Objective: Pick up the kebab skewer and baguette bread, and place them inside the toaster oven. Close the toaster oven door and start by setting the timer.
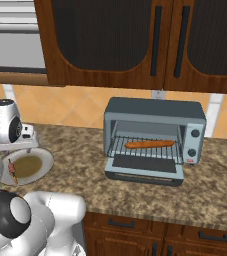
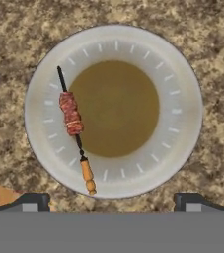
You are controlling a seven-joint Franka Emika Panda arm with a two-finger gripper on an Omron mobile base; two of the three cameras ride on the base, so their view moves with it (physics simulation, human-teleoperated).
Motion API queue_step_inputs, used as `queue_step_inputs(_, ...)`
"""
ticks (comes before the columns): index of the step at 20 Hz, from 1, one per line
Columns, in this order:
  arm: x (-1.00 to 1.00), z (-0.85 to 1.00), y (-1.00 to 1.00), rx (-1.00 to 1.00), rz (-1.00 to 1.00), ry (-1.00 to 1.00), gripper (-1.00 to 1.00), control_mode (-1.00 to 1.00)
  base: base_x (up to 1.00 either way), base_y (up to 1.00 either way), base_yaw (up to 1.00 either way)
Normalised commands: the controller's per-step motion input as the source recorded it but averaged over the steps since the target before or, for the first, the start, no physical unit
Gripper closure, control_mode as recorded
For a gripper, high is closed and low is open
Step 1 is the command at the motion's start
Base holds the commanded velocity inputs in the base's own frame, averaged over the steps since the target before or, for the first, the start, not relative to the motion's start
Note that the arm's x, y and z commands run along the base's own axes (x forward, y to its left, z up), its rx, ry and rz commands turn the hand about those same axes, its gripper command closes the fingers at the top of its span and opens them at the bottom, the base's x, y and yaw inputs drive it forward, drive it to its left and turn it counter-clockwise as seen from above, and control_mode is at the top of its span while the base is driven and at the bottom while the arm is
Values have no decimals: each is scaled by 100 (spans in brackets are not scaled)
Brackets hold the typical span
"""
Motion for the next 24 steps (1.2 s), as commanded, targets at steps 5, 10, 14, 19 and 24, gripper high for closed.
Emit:
queue_step_inputs(5,9,-47,41,0,0,0,-100,-100,0,0,0)
queue_step_inputs(10,16,-45,43,0,0,0,-100,-100,0,0,0)
queue_step_inputs(14,15,-42,38,0,0,0,-100,-100,0,0,0)
queue_step_inputs(19,4,-42,25,0,1,0,-100,-100,0,0,0)
queue_step_inputs(24,9,-39,17,0,1,0,-100,-100,0,0,0)
